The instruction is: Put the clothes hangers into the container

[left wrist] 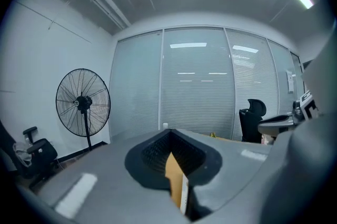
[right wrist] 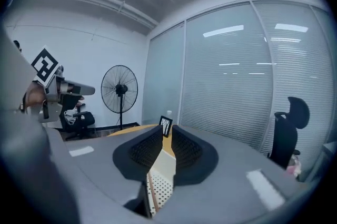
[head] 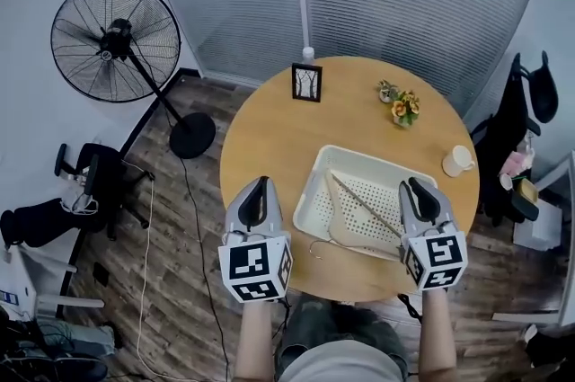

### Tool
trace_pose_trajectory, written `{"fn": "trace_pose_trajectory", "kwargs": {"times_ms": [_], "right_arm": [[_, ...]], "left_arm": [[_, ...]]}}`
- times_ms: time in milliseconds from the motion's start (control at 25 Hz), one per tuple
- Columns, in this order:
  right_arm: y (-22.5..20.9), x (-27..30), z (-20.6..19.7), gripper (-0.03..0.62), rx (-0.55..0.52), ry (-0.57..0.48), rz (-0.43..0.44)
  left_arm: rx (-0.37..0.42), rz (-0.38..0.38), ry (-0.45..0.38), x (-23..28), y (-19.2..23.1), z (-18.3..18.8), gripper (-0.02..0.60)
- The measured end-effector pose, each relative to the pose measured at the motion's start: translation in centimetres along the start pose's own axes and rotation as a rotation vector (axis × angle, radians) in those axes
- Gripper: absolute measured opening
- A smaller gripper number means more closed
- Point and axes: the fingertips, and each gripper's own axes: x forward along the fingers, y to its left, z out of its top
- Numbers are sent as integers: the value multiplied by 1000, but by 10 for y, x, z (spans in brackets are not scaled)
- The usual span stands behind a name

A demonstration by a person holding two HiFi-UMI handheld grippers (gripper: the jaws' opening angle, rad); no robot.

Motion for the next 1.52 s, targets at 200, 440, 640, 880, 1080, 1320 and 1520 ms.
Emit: {"fn": "trace_pose_trajectory", "kwargs": {"times_ms": [200, 440, 640, 880, 1080, 1320, 1520], "right_arm": [[-24, -15, 16, 47, 31, -65, -84], [-47, -28, 22, 46, 60, -102, -169], [-55, -36, 26, 41, 74, -127, -219], [-65, -44, 28, 37, 106, -147, -257], [-66, -46, 29, 29, 93, -152, -269], [-65, -44, 32, 23, 99, -153, -262], [-67, -42, 33, 23, 94, -152, -266]], "left_arm": [[31, -22, -43, 4, -14, 20, 0], [46, -49, -87, 8, -30, 39, 0], [48, -62, -109, 9, -37, 48, 0], [48, -68, -116, 12, -40, 52, 1], [39, -72, -112, 12, -41, 47, 2], [35, -80, -102, 15, -42, 44, 0], [35, -83, -99, 18, -42, 43, 0]]}}
